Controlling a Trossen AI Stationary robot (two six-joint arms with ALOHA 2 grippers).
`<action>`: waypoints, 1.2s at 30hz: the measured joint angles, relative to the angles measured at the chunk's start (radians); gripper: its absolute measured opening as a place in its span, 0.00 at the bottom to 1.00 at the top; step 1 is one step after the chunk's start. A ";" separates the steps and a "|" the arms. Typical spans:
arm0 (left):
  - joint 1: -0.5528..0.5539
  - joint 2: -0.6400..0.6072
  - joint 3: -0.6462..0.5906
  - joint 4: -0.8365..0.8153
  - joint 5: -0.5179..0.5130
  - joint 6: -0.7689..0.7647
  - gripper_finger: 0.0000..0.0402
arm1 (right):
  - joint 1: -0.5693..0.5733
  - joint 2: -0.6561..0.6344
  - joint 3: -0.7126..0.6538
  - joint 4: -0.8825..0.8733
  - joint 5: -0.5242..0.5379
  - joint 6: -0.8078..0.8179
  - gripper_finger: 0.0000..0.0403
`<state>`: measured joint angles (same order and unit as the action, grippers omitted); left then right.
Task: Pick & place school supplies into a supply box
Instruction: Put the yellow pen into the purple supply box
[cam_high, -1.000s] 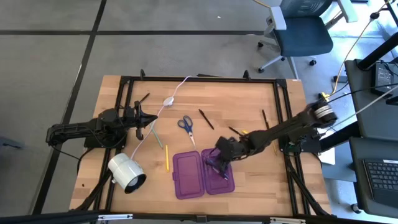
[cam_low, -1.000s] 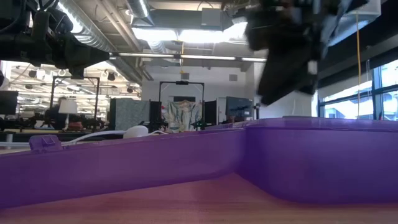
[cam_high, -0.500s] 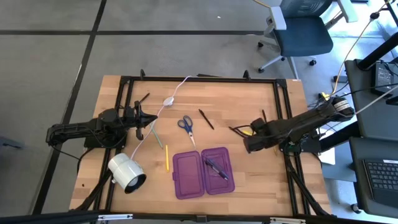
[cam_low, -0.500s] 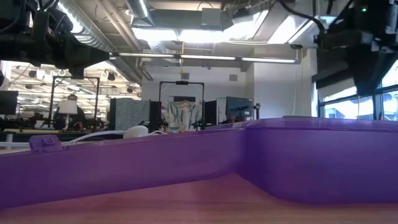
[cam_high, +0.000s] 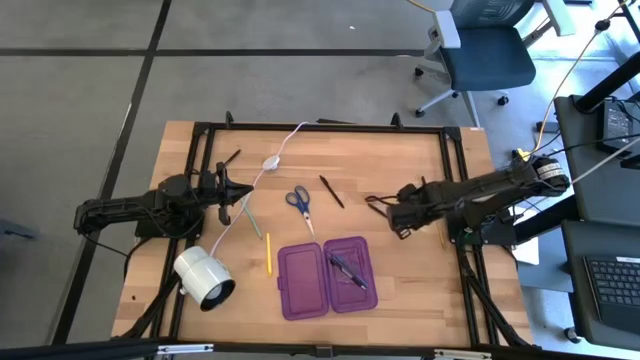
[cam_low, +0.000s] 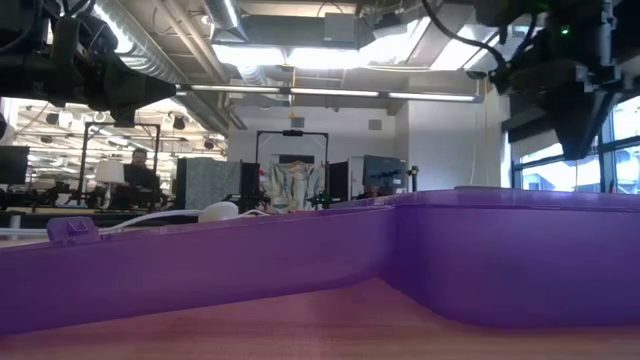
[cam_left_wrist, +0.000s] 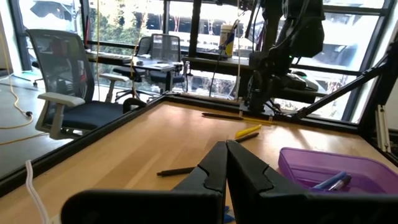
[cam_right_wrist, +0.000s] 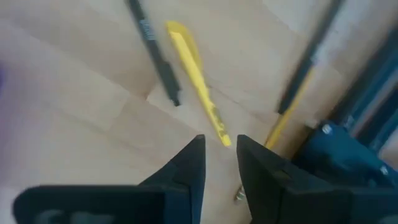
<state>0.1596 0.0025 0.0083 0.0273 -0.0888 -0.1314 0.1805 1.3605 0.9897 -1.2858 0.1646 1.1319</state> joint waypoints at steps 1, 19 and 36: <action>0.000 0.000 0.000 0.000 0.000 -0.002 0.01 | -0.012 0.000 0.000 0.022 -0.003 -0.043 0.24; 0.000 0.000 0.000 0.000 0.000 -0.005 0.01 | -0.067 0.005 0.000 0.161 0.039 -0.243 0.31; 0.000 0.000 0.000 0.000 0.000 -0.005 0.01 | -0.096 0.059 -0.051 0.205 0.047 -0.286 0.43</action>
<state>0.1600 0.0025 0.0083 0.0269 -0.0886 -0.1362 0.0846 1.4193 0.9383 -1.0804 0.2113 0.8464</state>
